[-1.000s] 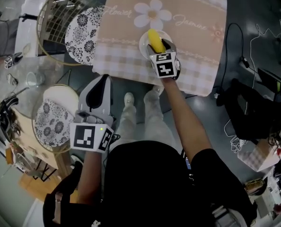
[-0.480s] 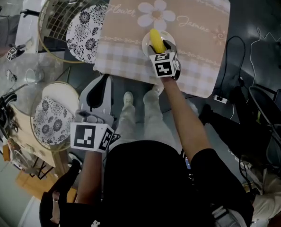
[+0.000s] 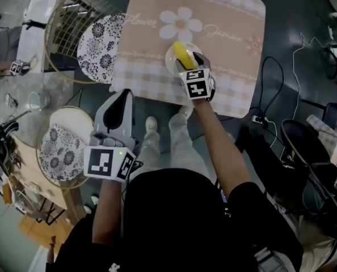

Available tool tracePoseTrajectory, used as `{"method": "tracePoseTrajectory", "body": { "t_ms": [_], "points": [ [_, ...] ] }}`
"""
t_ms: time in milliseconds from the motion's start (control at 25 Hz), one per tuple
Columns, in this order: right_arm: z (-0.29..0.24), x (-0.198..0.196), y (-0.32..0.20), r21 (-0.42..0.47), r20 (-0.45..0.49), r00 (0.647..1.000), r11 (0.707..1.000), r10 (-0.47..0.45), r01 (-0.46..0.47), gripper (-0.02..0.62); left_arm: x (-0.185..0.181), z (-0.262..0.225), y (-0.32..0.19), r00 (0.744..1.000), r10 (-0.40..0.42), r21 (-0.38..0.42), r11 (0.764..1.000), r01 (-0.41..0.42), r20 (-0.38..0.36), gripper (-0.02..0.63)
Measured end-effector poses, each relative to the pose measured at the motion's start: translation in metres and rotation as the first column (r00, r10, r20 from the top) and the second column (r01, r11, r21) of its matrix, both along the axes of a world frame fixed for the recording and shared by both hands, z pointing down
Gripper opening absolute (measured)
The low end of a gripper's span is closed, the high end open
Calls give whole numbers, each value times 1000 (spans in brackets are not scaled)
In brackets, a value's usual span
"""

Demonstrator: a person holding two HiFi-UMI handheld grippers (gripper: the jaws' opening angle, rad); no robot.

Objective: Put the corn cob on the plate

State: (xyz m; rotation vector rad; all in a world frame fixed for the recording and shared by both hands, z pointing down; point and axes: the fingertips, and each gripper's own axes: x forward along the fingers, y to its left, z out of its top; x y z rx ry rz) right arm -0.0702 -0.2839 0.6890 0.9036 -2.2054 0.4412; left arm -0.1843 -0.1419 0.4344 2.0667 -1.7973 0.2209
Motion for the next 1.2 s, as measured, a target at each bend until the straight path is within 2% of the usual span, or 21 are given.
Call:
{"method": "tracePoseTrajectory", "body": {
  "t_ms": [240,520,880,1200],
  "points": [
    [-46,7,9,55,48,999,998,13,-15,257,4,-18,-6,999,28,46,999,-27,-15,8],
    [-113,12,20,183,84,997,983,-1,-14,150,4,-39,-4,998,50,99,994,-47,-29,8],
    [-198,16,34,322,156,988,945,13,-64,26,2,-65,2,995,91,162,983,-85,-30,8],
    [-270,12,61,416,242,970,904,-9,-96,3,4,-83,11,991,134,211,970,-125,-30,8]
  ]
}}
